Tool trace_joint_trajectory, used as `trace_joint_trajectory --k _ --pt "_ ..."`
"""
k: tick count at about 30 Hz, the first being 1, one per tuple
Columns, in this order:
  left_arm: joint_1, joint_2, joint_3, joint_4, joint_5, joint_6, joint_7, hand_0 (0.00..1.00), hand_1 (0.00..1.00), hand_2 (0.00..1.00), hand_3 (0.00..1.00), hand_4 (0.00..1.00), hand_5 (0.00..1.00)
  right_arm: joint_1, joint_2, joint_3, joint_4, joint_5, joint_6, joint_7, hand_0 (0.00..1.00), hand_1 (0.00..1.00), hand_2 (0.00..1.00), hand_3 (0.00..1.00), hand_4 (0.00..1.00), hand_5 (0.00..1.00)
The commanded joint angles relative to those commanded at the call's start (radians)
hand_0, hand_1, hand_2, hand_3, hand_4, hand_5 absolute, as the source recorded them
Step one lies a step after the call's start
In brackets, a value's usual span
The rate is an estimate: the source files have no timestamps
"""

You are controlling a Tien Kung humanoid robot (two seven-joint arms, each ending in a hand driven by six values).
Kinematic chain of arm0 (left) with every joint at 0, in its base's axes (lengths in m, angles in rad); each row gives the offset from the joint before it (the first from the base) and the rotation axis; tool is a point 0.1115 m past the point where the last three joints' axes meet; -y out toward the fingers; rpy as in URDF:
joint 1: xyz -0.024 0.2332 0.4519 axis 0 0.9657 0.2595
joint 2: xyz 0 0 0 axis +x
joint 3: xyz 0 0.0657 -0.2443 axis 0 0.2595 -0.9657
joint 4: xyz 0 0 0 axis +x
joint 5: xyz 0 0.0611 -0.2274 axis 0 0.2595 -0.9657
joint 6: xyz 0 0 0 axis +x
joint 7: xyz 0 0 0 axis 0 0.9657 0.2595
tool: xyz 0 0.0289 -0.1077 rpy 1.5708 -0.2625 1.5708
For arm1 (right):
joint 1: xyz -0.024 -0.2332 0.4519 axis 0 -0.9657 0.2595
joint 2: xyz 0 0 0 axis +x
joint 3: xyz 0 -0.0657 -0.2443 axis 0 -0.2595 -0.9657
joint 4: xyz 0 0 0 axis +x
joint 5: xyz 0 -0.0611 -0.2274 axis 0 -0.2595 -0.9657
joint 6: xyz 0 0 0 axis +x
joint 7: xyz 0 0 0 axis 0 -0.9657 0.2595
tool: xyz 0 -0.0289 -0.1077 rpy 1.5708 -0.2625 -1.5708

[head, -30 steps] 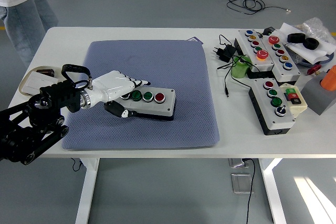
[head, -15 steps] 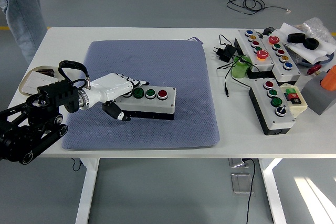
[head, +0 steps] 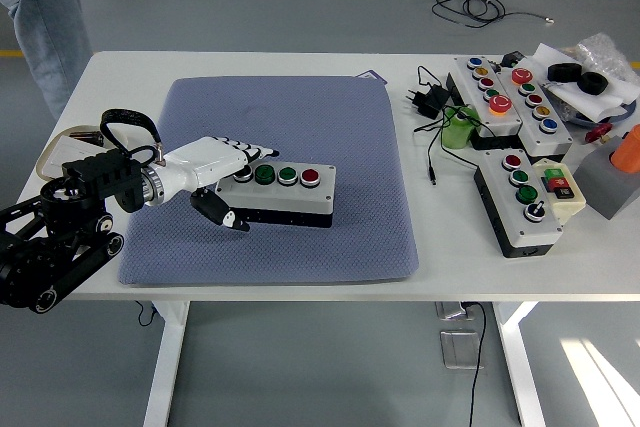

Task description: Pick up the button,place it on the desk,press the button,press the button

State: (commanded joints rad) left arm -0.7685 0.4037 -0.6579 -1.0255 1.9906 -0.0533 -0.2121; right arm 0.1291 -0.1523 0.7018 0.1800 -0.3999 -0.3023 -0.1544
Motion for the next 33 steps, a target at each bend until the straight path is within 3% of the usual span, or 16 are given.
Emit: trace_joint_trajectory --k 6,10,12,13,18,19,21,24,25,30,31,33 --pt "0.009 0.008 -0.037 -0.025 -0.010 -0.001 0.002 0.907 0.968 0.998 0.998 0.998 0.371 0.001 0.000 0.002 0.000 -0.002 0.000 -0.001 0.787 0.797 0.817 0.751 0.412 0.479" --pt "0.031 0.021 -0.104 -0.078 -0.018 0.008 0.007 0.905 0.967 0.998 0.998 0.998 0.379 0.001 -0.001 0.002 0.000 0.000 0.000 0.001 0.787 0.797 0.817 0.751 0.412 0.479" --pt "0.044 0.026 -0.149 -0.119 -0.013 0.027 0.017 0.905 0.967 0.998 0.998 0.998 0.379 0.001 -0.002 0.002 0.000 0.001 0.000 0.002 0.787 0.797 0.817 0.751 0.412 0.479" --pt "0.046 0.027 -0.158 -0.129 -0.011 0.031 0.019 0.786 0.851 0.940 0.998 0.998 0.367 0.001 -0.002 0.002 0.000 0.002 0.000 0.002 0.787 0.797 0.817 0.751 0.412 0.479" --pt "0.068 0.040 -0.243 -0.248 0.040 0.069 0.058 0.786 0.851 0.940 0.998 0.998 0.367 0.000 -0.002 0.004 0.000 0.004 0.000 0.004 0.787 0.797 0.817 0.751 0.412 0.479" --pt "0.069 0.041 -0.246 -0.256 0.042 0.071 0.061 0.438 0.606 0.760 0.998 0.845 0.290 0.000 -0.002 0.004 0.000 0.004 0.000 0.004 0.787 0.797 0.817 0.751 0.412 0.479" --pt "0.072 0.044 -0.254 -0.269 0.043 0.078 0.069 0.438 0.606 0.760 0.998 0.845 0.290 0.000 -0.002 0.004 0.000 0.004 0.000 0.004 0.787 0.797 0.817 0.751 0.412 0.479" --pt "0.083 0.053 -0.277 -0.363 0.076 0.072 0.121 0.438 0.606 0.760 0.998 0.845 0.290 0.000 -0.001 0.007 0.000 0.002 0.000 0.004 0.787 0.797 0.817 0.751 0.412 0.479" --pt "0.086 0.055 -0.278 -0.389 0.089 0.061 0.132 0.195 0.402 0.406 0.998 0.792 0.256 0.000 -0.001 0.007 0.000 0.002 0.000 0.003 0.787 0.797 0.817 0.751 0.412 0.479" --pt "0.106 0.066 -0.273 -0.467 0.123 -0.021 0.166 0.195 0.402 0.406 0.998 0.792 0.256 -0.001 -0.001 0.005 0.000 0.008 0.000 0.004 0.787 0.797 0.817 0.751 0.412 0.479" --pt "0.109 0.068 -0.270 -0.478 0.129 -0.034 0.173 0.058 0.184 0.221 0.992 0.762 0.271 -0.002 -0.001 0.005 0.000 0.007 0.000 0.004 0.787 0.797 0.817 0.751 0.412 0.479" --pt "0.113 0.070 -0.261 -0.500 0.145 -0.082 0.191 0.058 0.184 0.221 0.992 0.762 0.271 -0.002 0.000 0.006 0.000 0.006 0.000 0.003 0.787 0.797 0.817 0.751 0.412 0.479"
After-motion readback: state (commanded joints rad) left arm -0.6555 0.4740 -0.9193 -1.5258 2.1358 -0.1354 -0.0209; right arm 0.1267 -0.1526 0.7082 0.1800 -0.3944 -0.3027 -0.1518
